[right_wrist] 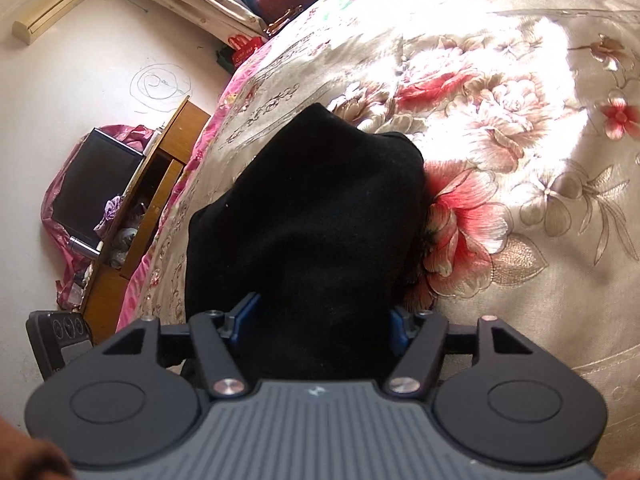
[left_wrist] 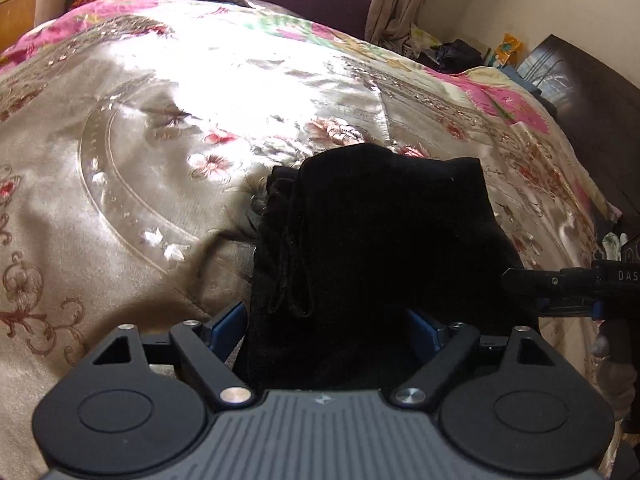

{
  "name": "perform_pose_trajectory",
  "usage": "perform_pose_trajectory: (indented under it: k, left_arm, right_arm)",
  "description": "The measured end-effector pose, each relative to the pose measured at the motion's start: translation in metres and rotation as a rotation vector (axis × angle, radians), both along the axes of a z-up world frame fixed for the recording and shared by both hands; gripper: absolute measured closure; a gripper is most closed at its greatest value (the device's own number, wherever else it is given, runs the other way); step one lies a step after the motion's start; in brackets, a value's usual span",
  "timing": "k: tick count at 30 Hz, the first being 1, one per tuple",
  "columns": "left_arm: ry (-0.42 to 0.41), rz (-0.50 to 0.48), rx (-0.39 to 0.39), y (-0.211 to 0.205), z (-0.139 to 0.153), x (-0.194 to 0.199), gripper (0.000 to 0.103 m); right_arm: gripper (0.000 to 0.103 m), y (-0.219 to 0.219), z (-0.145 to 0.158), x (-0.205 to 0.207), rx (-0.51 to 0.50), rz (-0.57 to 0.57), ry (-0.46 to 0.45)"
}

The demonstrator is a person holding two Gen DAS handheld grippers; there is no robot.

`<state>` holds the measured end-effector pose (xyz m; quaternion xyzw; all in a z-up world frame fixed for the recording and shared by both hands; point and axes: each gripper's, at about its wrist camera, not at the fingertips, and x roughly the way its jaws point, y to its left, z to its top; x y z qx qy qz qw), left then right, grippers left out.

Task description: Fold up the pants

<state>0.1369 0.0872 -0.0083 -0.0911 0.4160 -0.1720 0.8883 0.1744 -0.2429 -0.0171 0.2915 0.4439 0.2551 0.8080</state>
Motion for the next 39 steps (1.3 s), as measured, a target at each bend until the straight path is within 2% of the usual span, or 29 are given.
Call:
perform_pose_trajectory:
  k: [3,6,9,14,17,19,20,22,25,28,34,36,39]
  left_arm:
    - [-0.030,-0.056,0.084,-0.011,0.003,0.003,0.006]
    - [-0.003,-0.081,0.092,-0.018,-0.001,0.015,0.005]
    - [0.009,-0.101,0.112,-0.019,-0.003,0.020,0.004]
    - [0.017,-0.085,0.109,-0.022,-0.006,0.019,0.003]
    - [0.032,-0.055,0.061,-0.023,-0.011,0.022,0.001]
    - [0.028,-0.034,0.034,-0.024,-0.014,0.021,0.006]
    - [0.021,-0.022,0.019,-0.025,-0.013,0.018,0.008]
    - [0.004,-0.015,-0.027,-0.023,-0.006,0.011,0.019]
    - [-0.023,-0.014,-0.083,-0.013,0.007,0.003,0.030]
    - [-0.052,0.000,-0.116,-0.002,0.020,-0.003,0.036]
    - [-0.133,0.091,-0.170,0.055,0.053,-0.011,0.037]
    - [-0.173,0.118,-0.148,0.078,0.066,-0.013,0.037]
    - [-0.216,0.149,-0.074,0.114,0.081,-0.010,0.037]
  right_arm:
    - [0.038,-0.009,0.006,-0.007,0.015,0.005,-0.020]
    - [0.032,-0.007,-0.001,-0.008,0.026,0.001,-0.031]
    - [0.032,0.002,-0.013,-0.001,-0.002,0.021,0.008]
    - [0.032,0.000,-0.013,-0.001,0.034,0.029,-0.001]
    - [0.032,0.013,-0.027,0.005,0.057,0.015,0.029]
    - [0.032,0.026,-0.035,0.009,0.059,-0.016,0.033]
    - [0.034,0.033,-0.034,0.008,0.043,-0.036,0.028]
    - [0.050,0.039,-0.029,0.004,0.028,-0.051,0.027]
    - [0.069,0.033,-0.017,-0.007,0.094,-0.054,0.033]
    - [0.072,0.043,0.005,-0.012,0.093,-0.032,0.000]
    - [0.074,0.092,0.045,0.002,0.130,0.064,-0.064]
    - [0.074,0.114,0.053,0.009,0.159,0.099,-0.077]
    - [0.074,0.154,0.059,0.022,0.184,0.152,-0.097]
